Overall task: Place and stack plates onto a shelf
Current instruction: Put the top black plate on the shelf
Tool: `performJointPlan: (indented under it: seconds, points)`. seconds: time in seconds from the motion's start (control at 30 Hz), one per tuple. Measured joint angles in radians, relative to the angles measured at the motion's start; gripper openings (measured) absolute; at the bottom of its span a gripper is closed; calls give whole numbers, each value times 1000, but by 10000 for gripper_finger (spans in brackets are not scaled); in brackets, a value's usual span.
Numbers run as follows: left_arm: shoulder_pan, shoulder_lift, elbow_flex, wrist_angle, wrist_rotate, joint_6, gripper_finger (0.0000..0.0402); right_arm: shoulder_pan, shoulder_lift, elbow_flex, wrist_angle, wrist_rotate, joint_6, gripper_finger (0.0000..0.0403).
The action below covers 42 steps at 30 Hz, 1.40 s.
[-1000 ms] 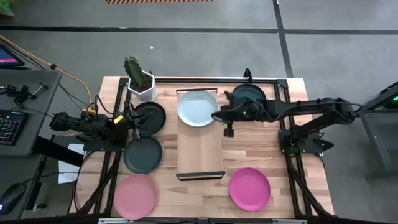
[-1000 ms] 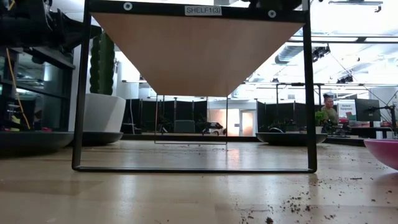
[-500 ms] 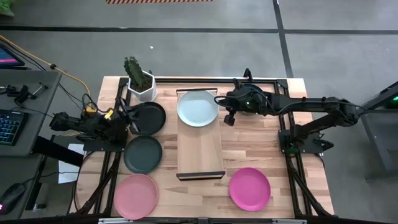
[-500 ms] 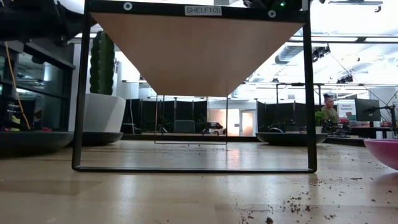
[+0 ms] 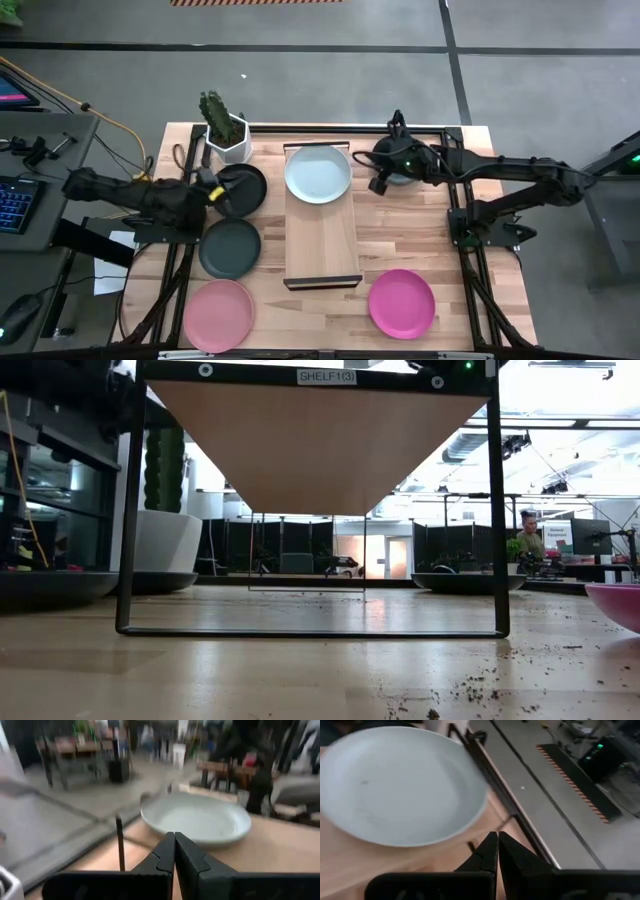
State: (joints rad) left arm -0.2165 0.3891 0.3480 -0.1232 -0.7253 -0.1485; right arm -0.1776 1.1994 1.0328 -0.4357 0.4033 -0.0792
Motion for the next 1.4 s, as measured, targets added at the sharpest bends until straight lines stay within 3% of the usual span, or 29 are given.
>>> performJointPlan:
  seconds: [0.1,0.17,0.4,0.6,0.9,1.1,1.4]
  points:
    - [0,77,77,-145,56,-80,0,-23,-18,-23,-2,5,0,0]
    - [0,117,99,-168,79,-83,0,-38,-58,-110,81,1,-7,0]
    - [0,155,100,-170,90,-10,0,-108,-274,-538,623,-161,22,0]
    - [0,156,100,-168,95,-4,0,-140,-338,-698,981,-298,43,0]
    - [0,222,90,-215,249,-85,0,-143,-319,-701,974,-312,99,0]
    - [0,331,90,-215,252,-87,10,-143,-320,-701,971,-312,98,0]
    - [91,469,90,-286,174,-178,80,-143,-320,-701,959,-315,99,0]
